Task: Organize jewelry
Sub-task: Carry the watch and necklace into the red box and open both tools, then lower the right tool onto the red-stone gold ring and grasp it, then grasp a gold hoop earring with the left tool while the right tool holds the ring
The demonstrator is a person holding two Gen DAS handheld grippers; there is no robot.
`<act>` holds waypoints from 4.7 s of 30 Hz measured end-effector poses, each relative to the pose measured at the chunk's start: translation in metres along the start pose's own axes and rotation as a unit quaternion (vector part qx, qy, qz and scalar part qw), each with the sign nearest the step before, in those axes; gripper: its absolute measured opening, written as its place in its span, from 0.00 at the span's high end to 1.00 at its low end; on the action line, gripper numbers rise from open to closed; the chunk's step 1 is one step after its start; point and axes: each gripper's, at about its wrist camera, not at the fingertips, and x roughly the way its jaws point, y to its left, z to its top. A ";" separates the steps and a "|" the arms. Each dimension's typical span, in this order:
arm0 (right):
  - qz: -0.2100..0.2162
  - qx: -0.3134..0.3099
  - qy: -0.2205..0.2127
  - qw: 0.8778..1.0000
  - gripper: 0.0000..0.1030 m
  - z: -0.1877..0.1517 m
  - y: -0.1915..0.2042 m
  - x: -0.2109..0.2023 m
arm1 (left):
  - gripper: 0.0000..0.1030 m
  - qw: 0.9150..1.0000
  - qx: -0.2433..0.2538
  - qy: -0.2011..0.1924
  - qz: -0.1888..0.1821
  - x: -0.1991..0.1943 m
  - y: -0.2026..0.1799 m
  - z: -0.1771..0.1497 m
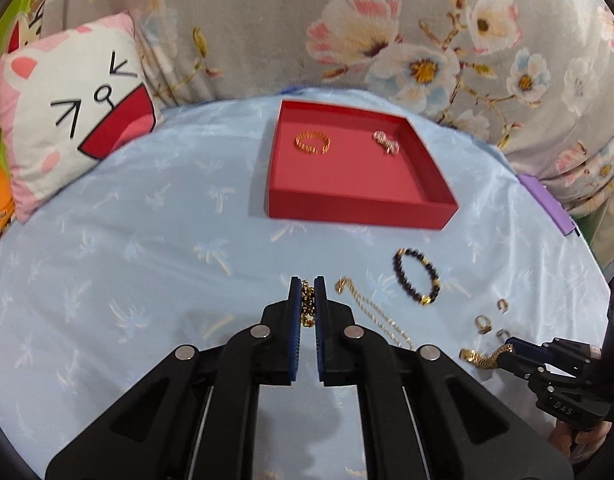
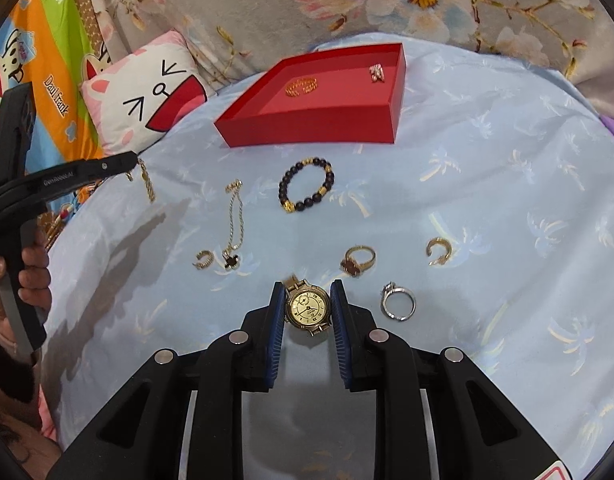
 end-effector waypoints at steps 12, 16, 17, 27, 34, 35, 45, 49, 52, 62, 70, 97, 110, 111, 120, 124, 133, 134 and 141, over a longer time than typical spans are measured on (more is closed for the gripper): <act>-0.011 -0.061 -0.056 0.997 0.79 0.118 0.016 -0.030 | 0.98 0.998 0.033 -0.060 -0.013 -0.003 -0.009 0.103; -0.021 -0.050 -0.081 0.995 0.79 0.180 0.011 -0.012 | 0.98 0.997 0.035 -0.070 -0.018 0.025 -0.016 0.145; -0.024 -0.047 -0.087 0.995 0.79 0.193 0.009 -0.004 | 0.98 0.997 0.037 -0.072 -0.016 0.033 -0.018 0.153; -0.060 0.014 -0.067 0.996 0.79 0.268 -0.034 0.105 | 0.98 0.999 0.028 -0.035 -0.002 0.143 -0.020 0.200; -0.076 0.031 -0.017 0.997 0.79 0.262 -0.054 0.160 | 0.97 1.000 0.019 0.014 0.011 0.199 -0.010 0.185; -0.077 0.028 -0.012 0.997 0.79 0.260 -0.054 0.162 | 0.97 1.000 0.019 0.019 0.011 0.204 -0.009 0.181; -0.079 0.033 -0.019 0.996 0.75 0.246 -0.060 0.150 | 0.54 0.999 0.005 0.030 0.025 0.213 -0.003 0.165; -0.079 0.028 -0.041 0.996 0.70 0.243 -0.055 0.122 | 0.39 0.999 0.006 0.001 0.034 0.187 -0.004 0.165; -0.065 0.030 -0.054 0.996 0.64 0.231 -0.053 0.093 | 0.37 0.999 0.007 -0.010 0.030 0.162 -0.005 0.161; -0.083 -0.002 -0.046 0.995 0.57 0.125 -0.041 0.021 | 0.28 0.999 0.024 0.007 0.041 0.088 -0.004 0.079; -0.105 -0.006 -0.034 0.994 0.57 0.043 -0.038 -0.003 | 0.28 0.998 0.023 0.039 0.043 0.063 -0.014 0.000; -0.092 -0.012 0.021 0.995 0.76 0.012 -0.008 0.040 | 0.28 0.998 -0.009 0.051 0.024 0.051 -0.032 -0.064; -0.084 -0.016 0.010 0.996 0.87 0.010 -0.005 0.035 | 0.28 0.998 -0.003 0.057 0.010 0.052 -0.035 -0.066; -0.084 -0.018 0.007 0.996 0.87 0.009 -0.005 0.032 | 0.28 0.998 0.001 0.057 0.010 0.051 -0.037 -0.066; -0.065 0.009 -0.014 0.998 0.87 0.003 -0.017 0.007 | 0.28 0.998 0.019 0.062 -0.012 0.039 -0.053 -0.080; -0.065 0.021 -0.016 0.998 0.87 0.004 -0.024 0.004 | 0.35 0.998 0.028 0.063 -0.009 0.041 -0.058 -0.079; -0.062 0.026 -0.022 0.997 0.87 0.004 -0.026 -0.001 | 0.60 0.996 0.057 0.066 -0.011 0.051 -0.072 -0.074; -0.062 0.026 -0.023 0.997 0.87 0.004 -0.027 -0.002 | 0.63 0.996 0.062 0.066 -0.010 0.052 -0.073 -0.073; -0.062 0.028 -0.023 0.997 0.87 0.004 -0.027 -0.003 | 0.84 0.995 0.073 0.068 -0.016 0.052 -0.077 -0.074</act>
